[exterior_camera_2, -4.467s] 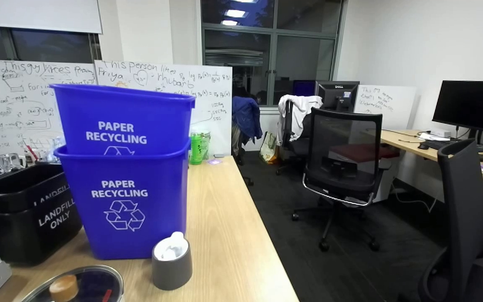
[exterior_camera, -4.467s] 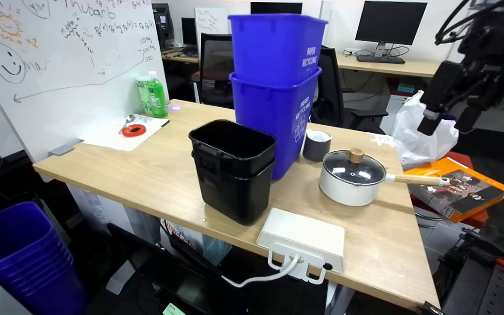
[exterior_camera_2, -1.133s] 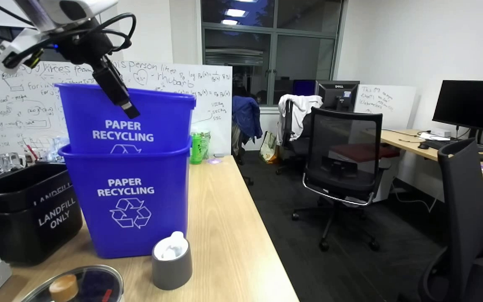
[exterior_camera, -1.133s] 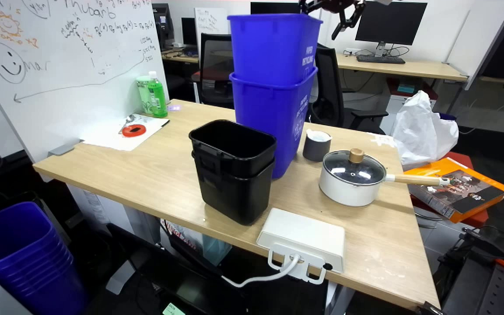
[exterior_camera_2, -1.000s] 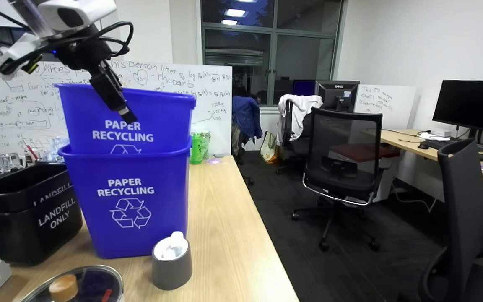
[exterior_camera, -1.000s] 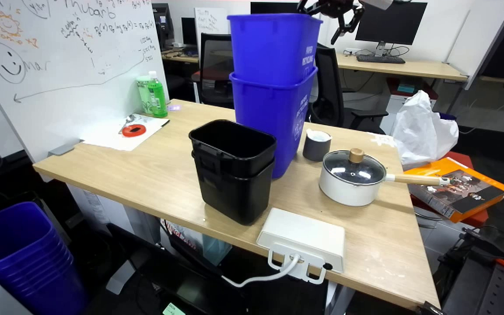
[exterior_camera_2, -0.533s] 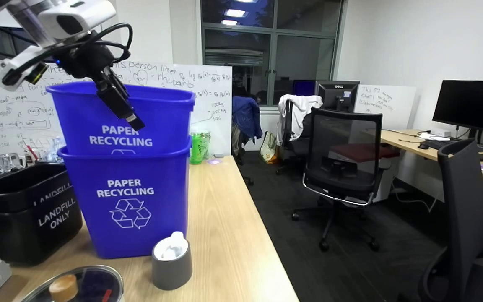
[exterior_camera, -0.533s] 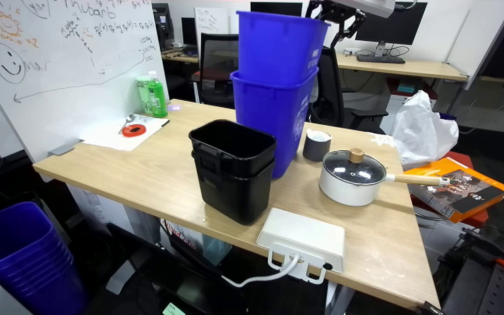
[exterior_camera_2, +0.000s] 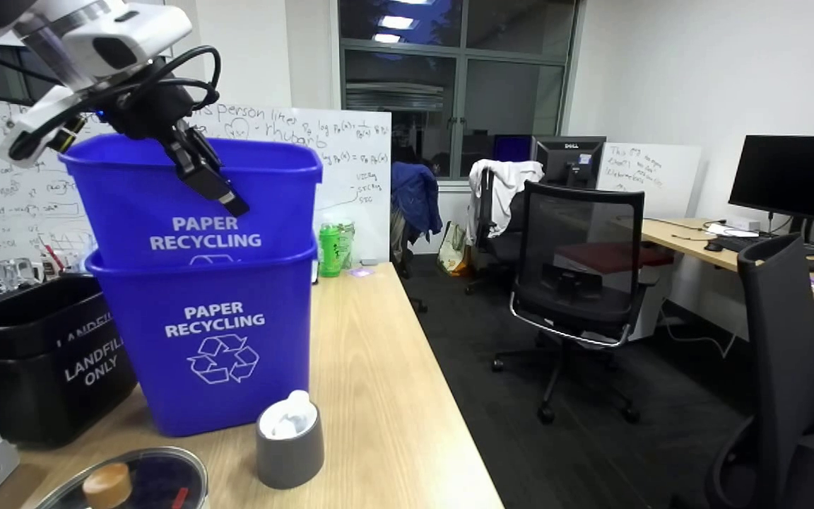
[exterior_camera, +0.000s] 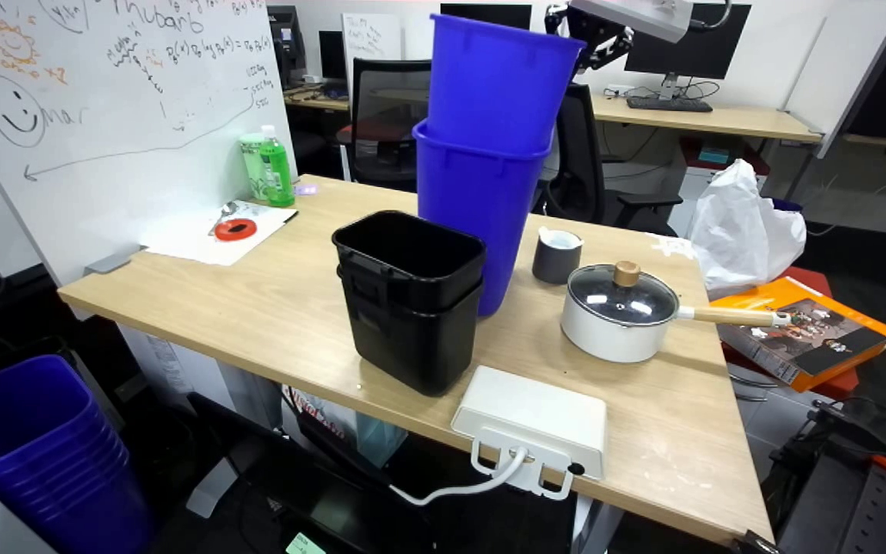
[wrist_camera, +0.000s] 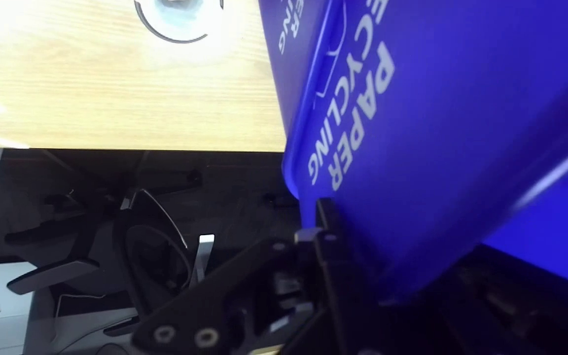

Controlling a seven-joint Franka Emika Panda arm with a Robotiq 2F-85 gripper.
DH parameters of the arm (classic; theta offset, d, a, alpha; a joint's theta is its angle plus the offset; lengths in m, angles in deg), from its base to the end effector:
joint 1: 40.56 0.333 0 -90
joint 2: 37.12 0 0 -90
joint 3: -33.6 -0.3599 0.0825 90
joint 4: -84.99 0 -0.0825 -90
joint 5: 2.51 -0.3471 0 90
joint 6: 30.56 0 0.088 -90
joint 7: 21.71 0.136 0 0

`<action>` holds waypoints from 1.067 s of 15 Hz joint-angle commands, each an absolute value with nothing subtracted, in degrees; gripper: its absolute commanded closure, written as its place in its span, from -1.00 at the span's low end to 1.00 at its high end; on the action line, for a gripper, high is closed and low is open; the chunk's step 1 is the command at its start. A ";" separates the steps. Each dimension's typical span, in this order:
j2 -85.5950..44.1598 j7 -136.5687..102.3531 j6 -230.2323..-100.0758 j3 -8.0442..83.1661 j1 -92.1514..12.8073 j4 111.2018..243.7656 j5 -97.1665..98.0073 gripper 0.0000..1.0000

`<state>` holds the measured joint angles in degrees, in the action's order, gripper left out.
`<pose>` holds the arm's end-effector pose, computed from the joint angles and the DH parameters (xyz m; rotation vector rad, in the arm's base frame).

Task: Unstack the blue bins

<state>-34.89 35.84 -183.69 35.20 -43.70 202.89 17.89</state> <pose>0.5839 -0.0422 0.5195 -2.7208 1.1755 -0.9480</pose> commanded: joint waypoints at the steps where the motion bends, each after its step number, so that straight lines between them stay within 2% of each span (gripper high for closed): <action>1: -34.93 39.76 -186.69 35.52 -43.69 204.55 20.67 1.00; 16: -28.87 37.56 -187.32 34.71 -42.19 194.06 23.43 0.98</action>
<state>-30.93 38.57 -186.02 34.65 -42.18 197.80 22.54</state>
